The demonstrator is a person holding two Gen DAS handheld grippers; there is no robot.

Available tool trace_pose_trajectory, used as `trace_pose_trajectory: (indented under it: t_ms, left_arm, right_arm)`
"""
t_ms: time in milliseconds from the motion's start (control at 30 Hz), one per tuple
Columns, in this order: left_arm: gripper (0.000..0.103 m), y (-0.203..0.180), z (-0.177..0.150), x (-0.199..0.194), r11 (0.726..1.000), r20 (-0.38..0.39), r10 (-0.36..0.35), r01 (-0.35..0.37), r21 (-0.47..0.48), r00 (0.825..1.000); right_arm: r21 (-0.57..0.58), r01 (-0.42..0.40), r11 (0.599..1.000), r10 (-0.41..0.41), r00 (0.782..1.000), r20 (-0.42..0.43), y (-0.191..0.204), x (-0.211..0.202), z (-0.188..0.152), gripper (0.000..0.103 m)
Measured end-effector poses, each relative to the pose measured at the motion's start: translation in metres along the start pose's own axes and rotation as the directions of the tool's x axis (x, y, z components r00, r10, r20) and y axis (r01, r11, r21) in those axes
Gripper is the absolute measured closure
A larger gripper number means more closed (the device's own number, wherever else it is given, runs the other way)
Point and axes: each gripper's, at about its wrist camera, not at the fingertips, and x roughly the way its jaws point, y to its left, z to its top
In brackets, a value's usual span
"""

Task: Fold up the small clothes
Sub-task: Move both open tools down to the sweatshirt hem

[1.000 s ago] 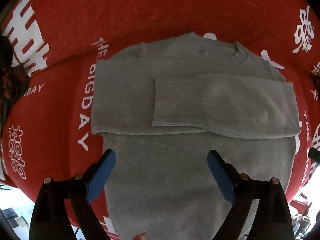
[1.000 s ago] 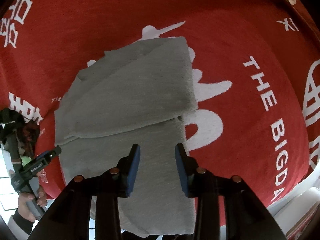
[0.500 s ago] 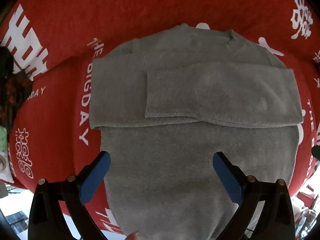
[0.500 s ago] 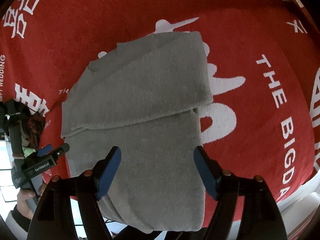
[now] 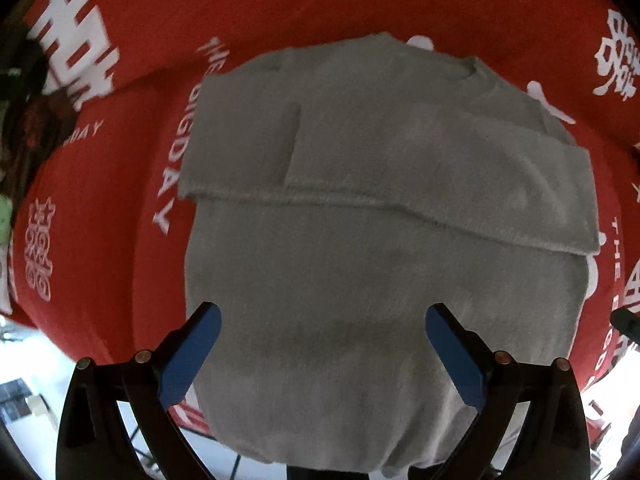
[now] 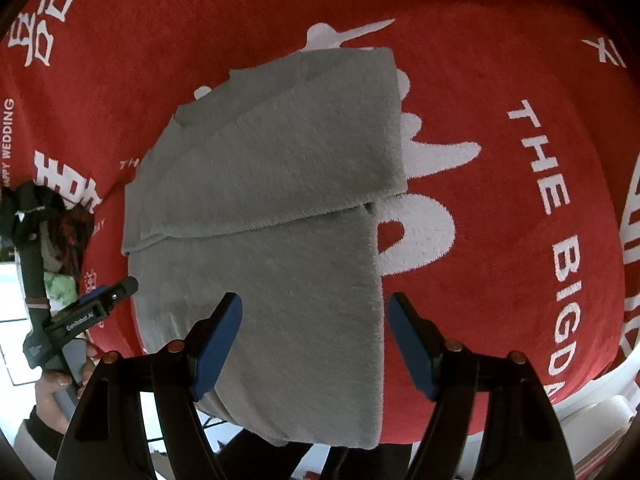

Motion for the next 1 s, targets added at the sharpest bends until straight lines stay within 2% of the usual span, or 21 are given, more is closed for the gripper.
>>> trace_pose_trajectory:
  t_ms: [333,533,767,1000]
  left_arm:
    - [0.000,0.031,-0.049,0.008,0.995,-0.053,0.004,-0.010,-0.102,0.999]
    - [0.000,0.049,-0.075,0.018,0.994,-0.065,-0.023,0.016,-0.104,0.998]
    - [0.000,0.071,-0.113,0.038,0.993,-0.073,-0.084,0.077,-0.095,0.994]
    - [0.000,0.097,-0.156,0.064,0.982,-0.108,-0.164,0.151,-0.117,0.980]
  right_arm:
    - [0.009,-0.062,0.998,0.063,0.990,-0.129,-0.008,0.032,-0.017,0.025]
    - [-0.001,-0.085,0.996,0.084,0.983,-0.165,-0.004,0.042,-0.044,0.025]
    - [0.015,-0.110,0.994,0.111,0.977,-0.182,-0.005,0.051,-0.091,0.025]
    - [0.027,-0.100,0.995,0.103,0.967,-0.233,-0.016,0.072,-0.157,0.025]
